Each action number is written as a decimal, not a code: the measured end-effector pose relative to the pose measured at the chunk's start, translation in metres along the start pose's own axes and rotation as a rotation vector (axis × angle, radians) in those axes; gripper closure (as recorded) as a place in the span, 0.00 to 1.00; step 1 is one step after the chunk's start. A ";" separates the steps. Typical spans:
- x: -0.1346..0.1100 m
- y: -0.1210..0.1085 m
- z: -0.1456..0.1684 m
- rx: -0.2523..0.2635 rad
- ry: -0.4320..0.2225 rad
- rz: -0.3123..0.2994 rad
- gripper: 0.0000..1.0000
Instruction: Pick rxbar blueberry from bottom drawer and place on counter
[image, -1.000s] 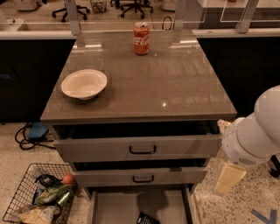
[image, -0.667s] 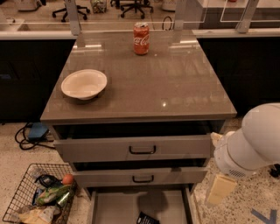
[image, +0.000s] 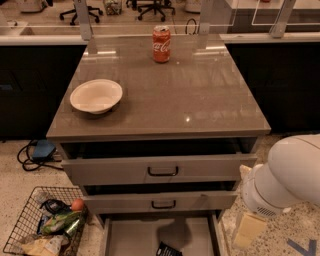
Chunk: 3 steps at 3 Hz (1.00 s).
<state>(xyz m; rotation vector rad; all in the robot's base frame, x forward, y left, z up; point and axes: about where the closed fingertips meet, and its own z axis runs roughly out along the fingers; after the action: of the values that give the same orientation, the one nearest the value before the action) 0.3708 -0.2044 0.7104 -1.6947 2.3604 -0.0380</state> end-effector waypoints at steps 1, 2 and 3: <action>-0.004 0.002 0.019 -0.009 -0.011 0.022 0.00; -0.005 0.013 0.055 -0.033 -0.035 0.058 0.00; -0.004 0.029 0.095 -0.045 -0.050 0.078 0.00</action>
Offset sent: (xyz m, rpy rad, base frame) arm -0.0012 0.0268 -0.1105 0.1129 0.0481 -0.0815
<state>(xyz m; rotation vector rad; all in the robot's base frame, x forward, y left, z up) 0.3646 -0.1797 0.6141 -1.6027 2.4055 0.0709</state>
